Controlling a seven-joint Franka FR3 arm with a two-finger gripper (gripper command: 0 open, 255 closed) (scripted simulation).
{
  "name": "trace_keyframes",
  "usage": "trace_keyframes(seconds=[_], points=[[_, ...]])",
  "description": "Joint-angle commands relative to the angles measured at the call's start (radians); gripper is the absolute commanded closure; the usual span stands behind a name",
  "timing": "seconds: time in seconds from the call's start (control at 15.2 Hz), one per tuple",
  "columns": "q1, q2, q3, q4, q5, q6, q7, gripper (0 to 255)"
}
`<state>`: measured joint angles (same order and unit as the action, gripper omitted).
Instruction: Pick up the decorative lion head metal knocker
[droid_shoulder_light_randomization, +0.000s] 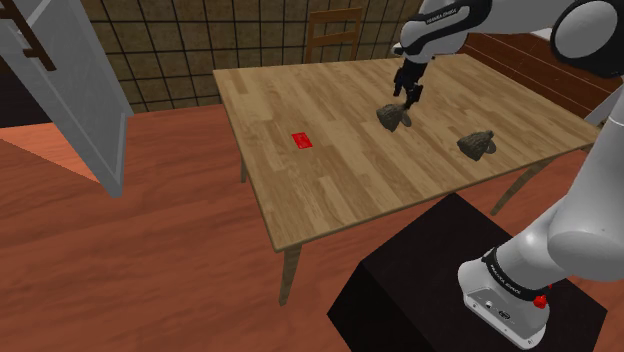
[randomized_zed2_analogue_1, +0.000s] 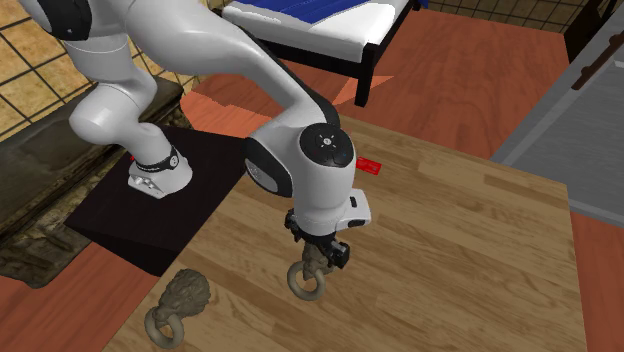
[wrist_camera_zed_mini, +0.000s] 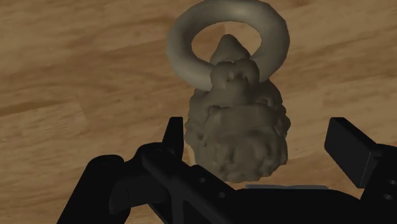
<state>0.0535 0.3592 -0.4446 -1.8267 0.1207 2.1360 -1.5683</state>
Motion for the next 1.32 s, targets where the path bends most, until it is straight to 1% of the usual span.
trace_keyframes(seconds=[0.0,0.26,0.4,0.46,1.06,1.25], points=[[-0.004,0.02,0.005,-0.001,0.009,0.02,-0.01,0],[-0.01,0.048,0.013,-0.019,0.024,0.064,-0.018,0],[-0.01,0.052,0.014,-0.021,0.026,0.07,-0.019,0],[-0.009,0.051,0.014,-0.024,0.025,0.071,-0.017,255],[-0.01,0.052,0.014,-0.021,0.026,0.07,-0.019,255],[-0.006,0.031,0.008,-0.009,0.015,0.037,-0.013,255]])
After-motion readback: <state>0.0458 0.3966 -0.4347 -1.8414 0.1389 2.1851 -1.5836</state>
